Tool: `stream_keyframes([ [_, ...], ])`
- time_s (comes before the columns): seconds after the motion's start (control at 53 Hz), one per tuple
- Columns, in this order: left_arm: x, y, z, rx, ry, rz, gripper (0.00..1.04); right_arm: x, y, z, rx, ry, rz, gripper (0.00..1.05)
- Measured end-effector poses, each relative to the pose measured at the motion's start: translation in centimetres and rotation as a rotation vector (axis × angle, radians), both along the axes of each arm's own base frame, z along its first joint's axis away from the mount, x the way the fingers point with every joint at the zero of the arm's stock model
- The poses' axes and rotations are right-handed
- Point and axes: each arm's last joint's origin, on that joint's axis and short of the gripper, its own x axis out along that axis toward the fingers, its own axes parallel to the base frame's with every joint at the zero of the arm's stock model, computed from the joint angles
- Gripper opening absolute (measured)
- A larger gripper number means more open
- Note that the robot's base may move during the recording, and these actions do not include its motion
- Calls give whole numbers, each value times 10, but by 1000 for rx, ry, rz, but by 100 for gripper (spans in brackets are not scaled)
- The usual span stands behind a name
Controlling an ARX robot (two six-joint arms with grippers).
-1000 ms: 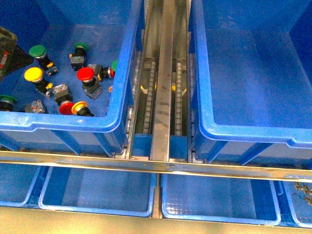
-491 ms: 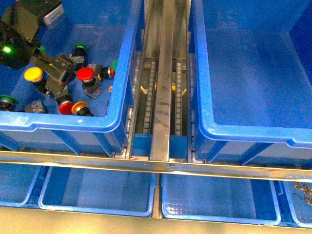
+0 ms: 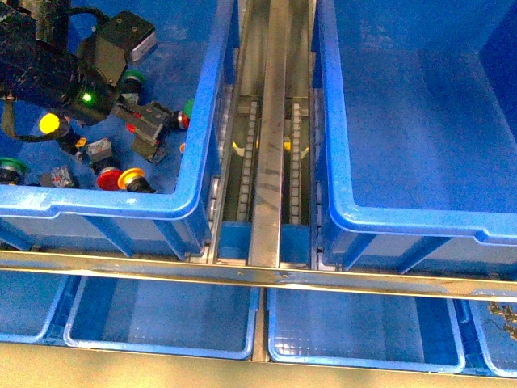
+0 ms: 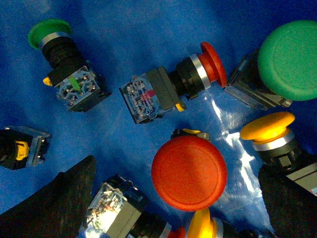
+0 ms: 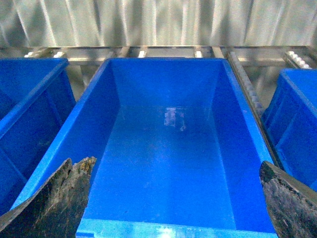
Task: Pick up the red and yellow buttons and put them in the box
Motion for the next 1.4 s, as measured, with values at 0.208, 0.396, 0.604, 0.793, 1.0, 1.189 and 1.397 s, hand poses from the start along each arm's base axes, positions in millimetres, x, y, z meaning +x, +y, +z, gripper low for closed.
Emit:
stream_keyframes([
  [0.208, 3, -1, -4, -6, 11, 6, 97, 0, 0, 0, 0, 0, 0, 99],
  [0.396, 2, -1, -11, -4, 31, 8, 97, 0, 0, 0, 0, 0, 0, 99],
  [0.604, 2, -1, -12, -13, 34, 15, 97, 0, 0, 0, 0, 0, 0, 99],
  [0.793, 3, -1, -11, -21, 33, 18, 93, 0, 0, 0, 0, 0, 0, 99],
  [1.0, 4, -6, -10, -39, 22, 24, 55, 0, 0, 0, 0, 0, 0, 99],
  [1.189, 3, -10, -9, -49, 16, 25, 36, 0, 0, 0, 0, 0, 0, 99],
  [1.397, -1, -10, -6, -81, 2, 43, 35, 0, 0, 0, 0, 0, 0, 99],
])
